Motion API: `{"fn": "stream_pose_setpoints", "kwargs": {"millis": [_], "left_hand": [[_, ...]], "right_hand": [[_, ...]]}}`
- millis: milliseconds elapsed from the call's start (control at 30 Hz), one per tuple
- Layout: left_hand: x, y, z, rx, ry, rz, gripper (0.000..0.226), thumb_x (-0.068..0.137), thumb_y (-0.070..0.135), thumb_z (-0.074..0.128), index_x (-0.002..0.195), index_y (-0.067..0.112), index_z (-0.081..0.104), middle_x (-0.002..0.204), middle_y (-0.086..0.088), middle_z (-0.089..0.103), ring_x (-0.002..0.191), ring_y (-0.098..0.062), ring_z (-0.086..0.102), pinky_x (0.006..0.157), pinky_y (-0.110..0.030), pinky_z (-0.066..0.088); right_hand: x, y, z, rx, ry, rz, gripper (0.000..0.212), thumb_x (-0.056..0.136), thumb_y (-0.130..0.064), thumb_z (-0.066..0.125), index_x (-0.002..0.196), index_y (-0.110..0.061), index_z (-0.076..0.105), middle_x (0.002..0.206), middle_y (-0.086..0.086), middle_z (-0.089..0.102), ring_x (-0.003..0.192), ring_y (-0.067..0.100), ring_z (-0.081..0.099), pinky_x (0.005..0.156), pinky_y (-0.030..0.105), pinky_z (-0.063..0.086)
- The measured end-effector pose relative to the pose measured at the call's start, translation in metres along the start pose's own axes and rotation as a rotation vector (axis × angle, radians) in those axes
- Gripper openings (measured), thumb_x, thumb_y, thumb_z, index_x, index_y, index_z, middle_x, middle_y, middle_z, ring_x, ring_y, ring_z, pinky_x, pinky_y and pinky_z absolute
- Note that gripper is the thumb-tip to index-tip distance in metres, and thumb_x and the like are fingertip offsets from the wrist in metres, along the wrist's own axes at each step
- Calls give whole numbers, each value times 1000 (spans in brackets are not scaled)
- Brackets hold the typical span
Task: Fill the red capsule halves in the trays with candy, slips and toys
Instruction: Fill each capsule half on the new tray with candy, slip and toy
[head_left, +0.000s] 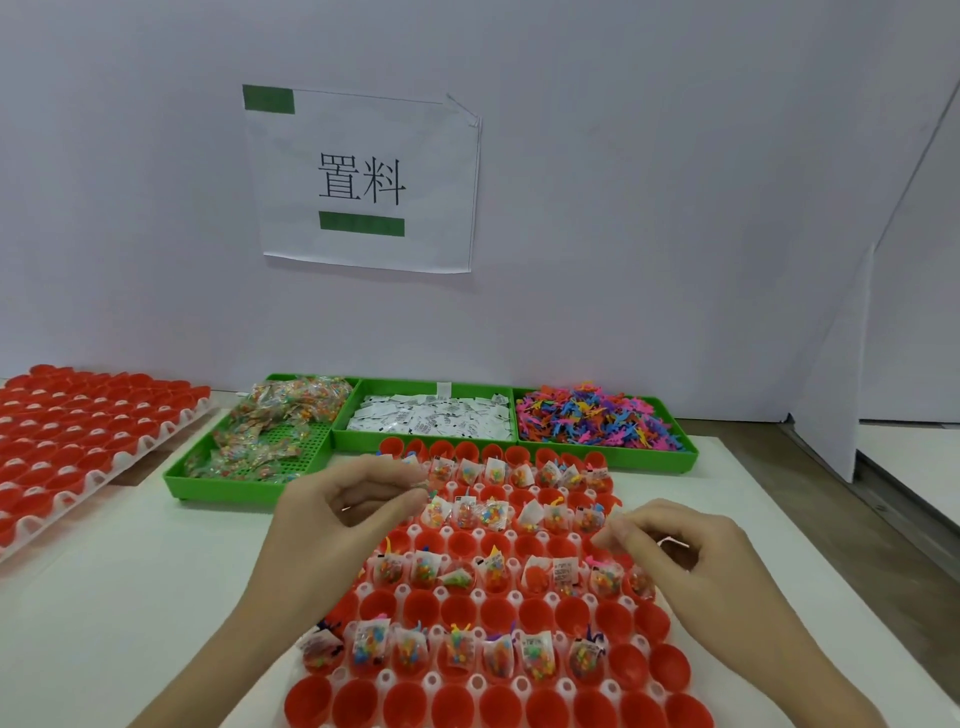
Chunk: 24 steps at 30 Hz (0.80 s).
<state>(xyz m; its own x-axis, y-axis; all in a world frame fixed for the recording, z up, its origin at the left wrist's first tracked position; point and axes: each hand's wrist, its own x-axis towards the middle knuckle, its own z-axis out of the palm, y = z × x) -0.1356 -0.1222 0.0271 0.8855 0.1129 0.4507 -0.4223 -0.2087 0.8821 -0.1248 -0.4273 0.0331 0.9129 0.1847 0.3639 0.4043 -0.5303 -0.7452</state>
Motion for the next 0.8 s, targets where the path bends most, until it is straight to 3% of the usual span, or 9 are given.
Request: {"fn": "stream_pose_setpoints", "kwargs": {"millis": [100, 200, 267, 400, 467, 633, 700, 800], "left_hand": [[-1, -7, -11, 154, -2, 136, 20, 81, 8, 81, 96, 21, 81, 94, 2, 79, 87, -14, 76, 82, -26, 61], [1, -15, -19, 619, 42, 520, 13, 98, 15, 67, 103, 13, 79, 100, 6, 73, 84, -6, 71, 81, -20, 58], [1, -19, -23, 806, 9, 625, 24, 97, 18, 59, 109, 7, 77, 104, 0, 71, 87, -11, 69, 84, -19, 55], [0, -25, -31, 941, -6, 673, 25, 94, 10, 64, 116, 4, 73, 107, -6, 69, 90, -18, 68, 73, -32, 61], [2, -26, -35, 988, -13, 696, 25, 93, 7, 65, 117, 3, 72, 107, -7, 67, 90, -20, 65, 67, -36, 61], [0, -30, -36, 1025, -38, 701, 28, 90, 1, 67, 117, 3, 69, 109, -8, 64, 94, -22, 62, 64, -35, 59], [0, -31, -36, 1020, -51, 699, 29, 89, 1, 68, 118, 4, 69, 111, -7, 63, 95, -21, 60, 64, -33, 58], [1, -32, -38, 1001, -57, 685, 32, 88, -2, 71, 119, 4, 68, 111, -7, 63, 95, -19, 59, 65, -32, 58]], "right_hand": [[3, -2, 11, 39, 53, -5, 14, 89, -44, 62, 92, -46, 75, 92, -17, 76, 87, 9, 70, 72, 27, 54], [26, -6, 23, -3, -30, -22, 16, 94, -29, 68, 95, -44, 75, 93, -20, 75, 89, 4, 69, 74, 17, 53], [53, -10, 31, -60, -102, -24, 17, 95, -25, 69, 96, -41, 76, 92, -22, 74, 89, -1, 68, 77, 13, 52], [124, -11, 54, -196, -119, -32, 13, 96, -23, 69, 103, -29, 78, 91, -18, 74, 85, -5, 67, 77, 10, 51], [158, -10, 70, -300, -151, -41, 14, 96, -23, 68, 106, -21, 79, 96, -8, 76, 82, -1, 65, 83, 21, 53], [213, 3, 102, -599, -258, 69, 20, 96, -21, 69, 106, -8, 80, 117, 8, 75, 80, 15, 67, 75, 28, 51], [224, 8, 110, -714, -322, 120, 28, 92, -30, 74, 101, -5, 80, 110, 9, 77, 70, 14, 64, 71, 29, 53], [235, 9, 120, -859, -388, 167, 48, 84, -44, 80, 109, -3, 76, 107, 8, 76, 94, 22, 70, 88, 36, 57]]}}
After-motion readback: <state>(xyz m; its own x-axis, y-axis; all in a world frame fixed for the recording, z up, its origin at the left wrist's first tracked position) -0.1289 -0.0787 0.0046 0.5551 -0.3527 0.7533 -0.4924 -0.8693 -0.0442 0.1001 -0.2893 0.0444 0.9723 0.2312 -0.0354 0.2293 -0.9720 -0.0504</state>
